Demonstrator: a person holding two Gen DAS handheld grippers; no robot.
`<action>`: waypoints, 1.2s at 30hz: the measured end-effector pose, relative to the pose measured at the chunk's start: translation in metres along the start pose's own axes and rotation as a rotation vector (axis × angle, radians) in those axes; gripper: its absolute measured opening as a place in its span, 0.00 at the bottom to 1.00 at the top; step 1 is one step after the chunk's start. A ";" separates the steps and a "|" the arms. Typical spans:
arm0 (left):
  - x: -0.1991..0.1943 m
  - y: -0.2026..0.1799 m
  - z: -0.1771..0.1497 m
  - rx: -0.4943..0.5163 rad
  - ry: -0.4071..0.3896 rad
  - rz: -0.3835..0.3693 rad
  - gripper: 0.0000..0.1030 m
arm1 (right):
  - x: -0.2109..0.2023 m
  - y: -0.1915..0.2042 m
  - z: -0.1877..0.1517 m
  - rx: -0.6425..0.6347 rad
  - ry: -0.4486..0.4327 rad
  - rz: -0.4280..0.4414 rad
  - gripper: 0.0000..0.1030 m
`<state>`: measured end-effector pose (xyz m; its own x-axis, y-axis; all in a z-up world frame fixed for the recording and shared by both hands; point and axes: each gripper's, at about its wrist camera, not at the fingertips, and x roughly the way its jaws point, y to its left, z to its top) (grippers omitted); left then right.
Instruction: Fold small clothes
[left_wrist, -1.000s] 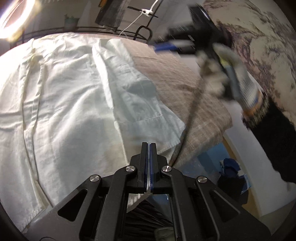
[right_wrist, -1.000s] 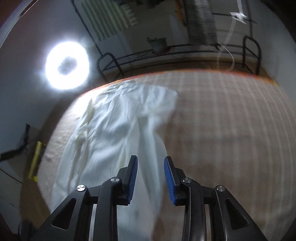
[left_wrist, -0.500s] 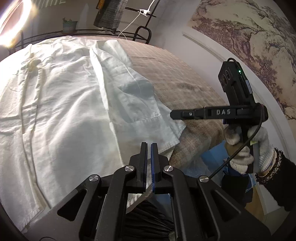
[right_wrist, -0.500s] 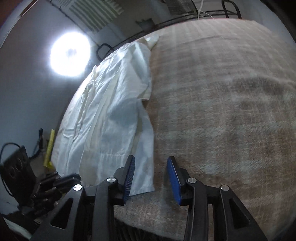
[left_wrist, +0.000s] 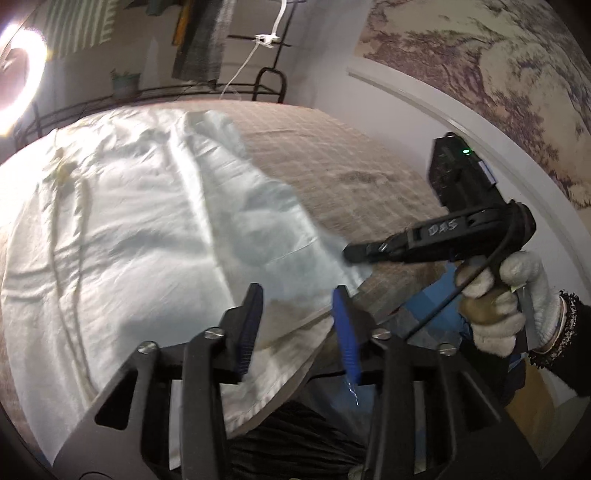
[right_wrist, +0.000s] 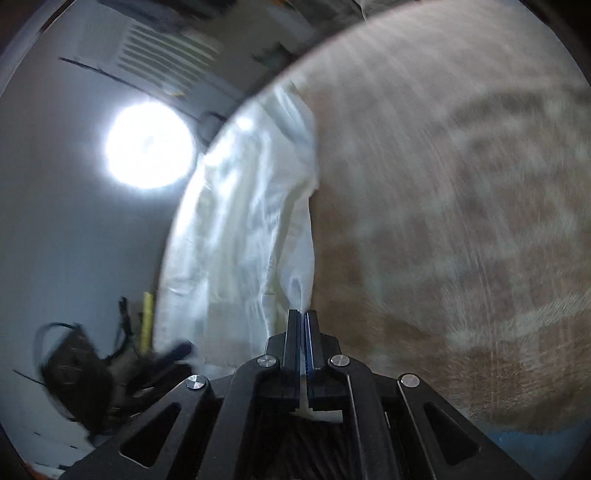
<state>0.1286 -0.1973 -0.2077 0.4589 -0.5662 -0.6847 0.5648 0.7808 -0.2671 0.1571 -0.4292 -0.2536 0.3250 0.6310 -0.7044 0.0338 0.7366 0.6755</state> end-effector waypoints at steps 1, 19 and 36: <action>0.004 -0.006 0.002 0.019 0.007 0.000 0.39 | 0.003 -0.002 -0.001 0.002 0.009 -0.002 0.04; 0.096 -0.067 0.012 0.206 0.143 0.120 0.49 | -0.126 -0.016 -0.007 -0.039 -0.321 -0.045 0.54; 0.011 0.007 0.029 -0.288 -0.027 -0.088 0.02 | -0.028 -0.001 0.089 -0.043 -0.232 0.024 0.62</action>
<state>0.1568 -0.2058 -0.1974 0.4367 -0.6389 -0.6334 0.3872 0.7690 -0.5087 0.2324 -0.4696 -0.2151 0.5338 0.5795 -0.6158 -0.0155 0.7349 0.6780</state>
